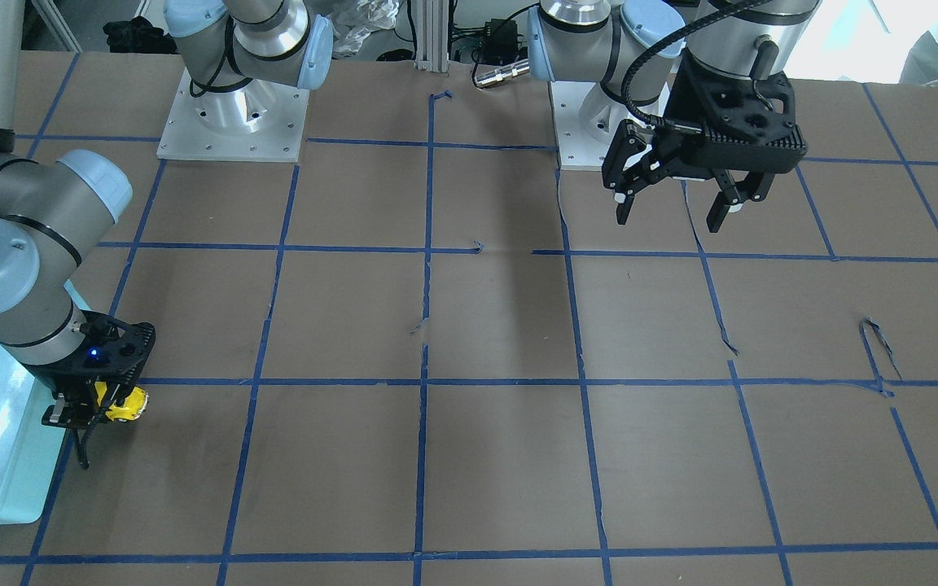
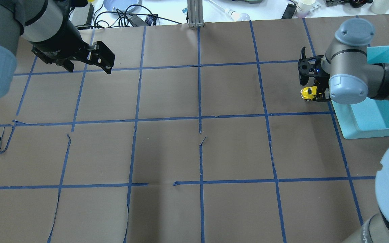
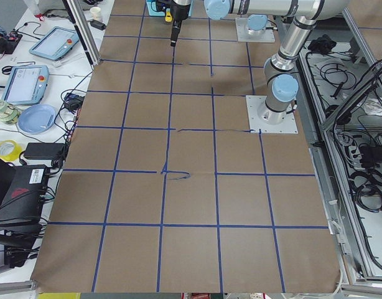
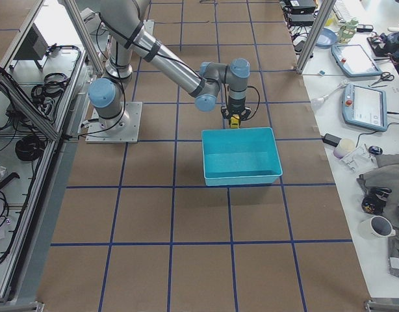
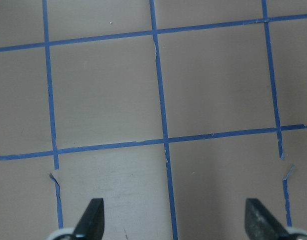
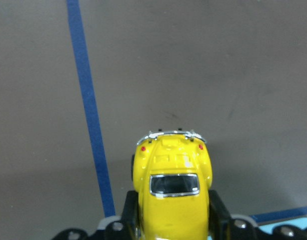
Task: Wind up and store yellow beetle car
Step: 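Close the right gripper on the car and lift it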
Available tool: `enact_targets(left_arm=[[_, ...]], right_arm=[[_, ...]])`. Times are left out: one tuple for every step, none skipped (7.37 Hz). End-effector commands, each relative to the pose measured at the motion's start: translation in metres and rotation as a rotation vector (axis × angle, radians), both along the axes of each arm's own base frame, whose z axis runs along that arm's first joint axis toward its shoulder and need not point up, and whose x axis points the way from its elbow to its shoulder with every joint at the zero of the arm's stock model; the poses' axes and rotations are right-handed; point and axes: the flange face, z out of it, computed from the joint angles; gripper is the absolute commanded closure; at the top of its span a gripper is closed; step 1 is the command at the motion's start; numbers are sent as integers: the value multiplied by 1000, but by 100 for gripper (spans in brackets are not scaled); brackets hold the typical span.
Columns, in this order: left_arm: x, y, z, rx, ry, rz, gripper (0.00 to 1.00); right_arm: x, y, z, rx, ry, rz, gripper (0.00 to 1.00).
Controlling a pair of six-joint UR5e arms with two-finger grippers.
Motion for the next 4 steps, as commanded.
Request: enact_targets(left_arm=[[0, 1, -3, 5, -4, 0, 0], [0, 1, -2, 3, -4, 0, 0], [0, 1, -2, 3, -5, -2, 0], [1, 1, -2, 3, -6, -2, 0]], right_arm=[[47, 0, 59, -4, -12, -18, 100], [56, -7, 91, -4, -11, -4, 100], [49, -16, 124, 19, -3, -8, 100], [28, -24, 153, 44, 4, -28, 100]])
